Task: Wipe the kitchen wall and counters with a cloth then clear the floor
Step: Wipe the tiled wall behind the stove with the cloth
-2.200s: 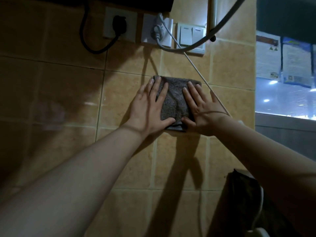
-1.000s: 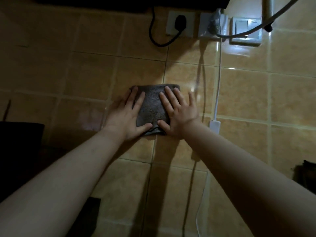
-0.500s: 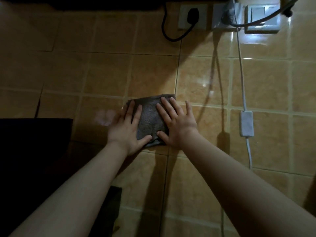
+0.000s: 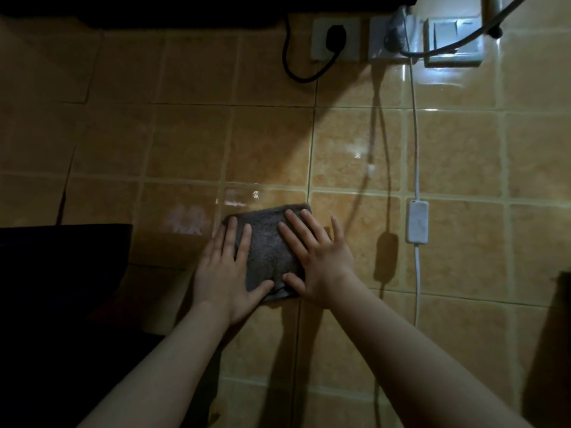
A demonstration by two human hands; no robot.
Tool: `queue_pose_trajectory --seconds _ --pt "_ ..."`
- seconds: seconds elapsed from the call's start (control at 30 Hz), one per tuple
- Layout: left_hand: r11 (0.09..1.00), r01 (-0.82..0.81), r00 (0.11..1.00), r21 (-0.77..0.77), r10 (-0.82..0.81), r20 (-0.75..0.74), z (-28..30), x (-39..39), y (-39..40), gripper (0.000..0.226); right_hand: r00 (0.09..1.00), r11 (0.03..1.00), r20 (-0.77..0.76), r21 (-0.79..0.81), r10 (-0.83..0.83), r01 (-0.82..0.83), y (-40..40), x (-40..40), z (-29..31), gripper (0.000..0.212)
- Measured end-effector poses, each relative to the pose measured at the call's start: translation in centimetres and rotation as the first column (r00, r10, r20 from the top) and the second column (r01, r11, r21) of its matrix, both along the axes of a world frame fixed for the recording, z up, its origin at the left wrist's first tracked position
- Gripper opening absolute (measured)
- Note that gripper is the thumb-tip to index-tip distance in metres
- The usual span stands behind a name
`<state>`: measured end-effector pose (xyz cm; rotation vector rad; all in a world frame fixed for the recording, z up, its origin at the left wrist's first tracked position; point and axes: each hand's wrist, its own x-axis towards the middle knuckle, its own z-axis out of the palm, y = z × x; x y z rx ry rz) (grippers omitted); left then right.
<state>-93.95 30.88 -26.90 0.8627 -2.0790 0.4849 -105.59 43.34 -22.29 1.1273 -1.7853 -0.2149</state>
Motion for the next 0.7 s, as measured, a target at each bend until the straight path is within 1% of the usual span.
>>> queue_pose_trajectory --seconds 0.1,0.3,0.53,0.63,0.7 --pt "1.000 0.011 1.000 0.000 -0.011 0.025 -0.2 -0.3 0.4 0.100 1.000 1.000 0.004 0.002 -0.006 0.005 0.7 -0.5 -0.3 0.082" --pt "0.999 -0.004 0.997 -0.047 0.008 0.083 0.8 -1.3 1.5 0.105 1.000 1.000 0.026 -0.028 -0.003 0.003 2.4 -1.8 -0.7 0.083" --pt "0.994 0.080 0.995 -0.074 -0.075 0.067 2.9 -4.8 5.6 0.108 0.997 0.996 0.070 -0.084 0.008 -0.002 6.9 -5.4 0.5 0.083" --pt "0.986 0.102 0.994 -0.132 -0.094 0.063 4.2 -7.1 7.9 0.109 0.997 0.992 0.068 -0.120 -0.029 0.037 9.4 -7.3 1.4 0.083" --pt "0.981 0.106 0.993 -0.165 -0.095 0.073 5.1 -8.5 9.3 0.110 0.999 0.990 0.042 -0.142 -0.001 0.007 10.8 -9.2 1.8 0.083"
